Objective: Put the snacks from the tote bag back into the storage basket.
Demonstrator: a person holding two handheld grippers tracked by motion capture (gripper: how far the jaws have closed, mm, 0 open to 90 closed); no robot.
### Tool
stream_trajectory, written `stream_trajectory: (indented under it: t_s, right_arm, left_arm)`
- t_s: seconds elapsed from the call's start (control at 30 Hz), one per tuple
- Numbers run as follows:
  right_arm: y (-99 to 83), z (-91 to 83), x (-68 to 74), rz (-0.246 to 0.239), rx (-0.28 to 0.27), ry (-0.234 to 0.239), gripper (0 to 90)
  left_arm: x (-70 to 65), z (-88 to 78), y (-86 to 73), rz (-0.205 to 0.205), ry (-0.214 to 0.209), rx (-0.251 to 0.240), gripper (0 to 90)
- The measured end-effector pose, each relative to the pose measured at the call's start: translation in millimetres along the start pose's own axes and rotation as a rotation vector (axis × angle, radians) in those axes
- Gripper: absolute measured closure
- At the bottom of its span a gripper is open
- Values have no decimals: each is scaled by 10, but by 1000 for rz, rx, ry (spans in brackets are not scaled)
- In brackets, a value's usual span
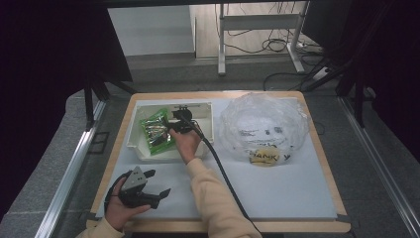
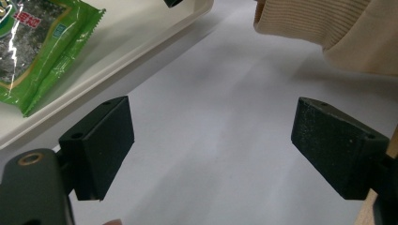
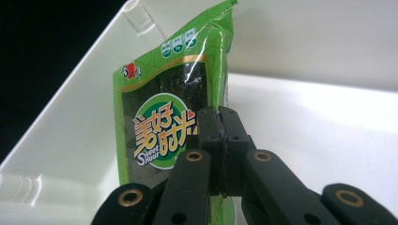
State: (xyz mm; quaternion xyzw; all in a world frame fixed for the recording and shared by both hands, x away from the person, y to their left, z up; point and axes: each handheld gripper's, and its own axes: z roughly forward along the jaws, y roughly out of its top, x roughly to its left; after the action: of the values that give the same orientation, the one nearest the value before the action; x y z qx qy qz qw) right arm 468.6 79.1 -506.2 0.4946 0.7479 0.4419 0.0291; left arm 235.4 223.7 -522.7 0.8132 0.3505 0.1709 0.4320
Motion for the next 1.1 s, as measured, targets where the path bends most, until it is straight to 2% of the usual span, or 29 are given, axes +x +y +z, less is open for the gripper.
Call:
stream_trajectory:
  t_s: [0.4,0.5,0.63,0.77,0.97,1.1]
  right_arm:
    - [-36,17,-36,-17,26,-24,855]
    - [-31,2,-46,-18,30,-24,803]
    - [-17,-23,-37,-19,20,-20,686]
    - [0,-67,-23,-38,24,-28,605]
    - [26,-137,-13,-58,26,-23,539]
    - [30,-178,-1,-75,27,-1,502]
  left_arm:
    - [-3,4,0,2,-1,1,136]
    - [-2,3,0,1,-1,1,136]
    - [-2,3,0,1,-1,1,136]
    - [-1,3,0,1,0,1,136]
    - [-2,5,0,2,0,3,136]
    - [-2,5,0,2,0,3,136]
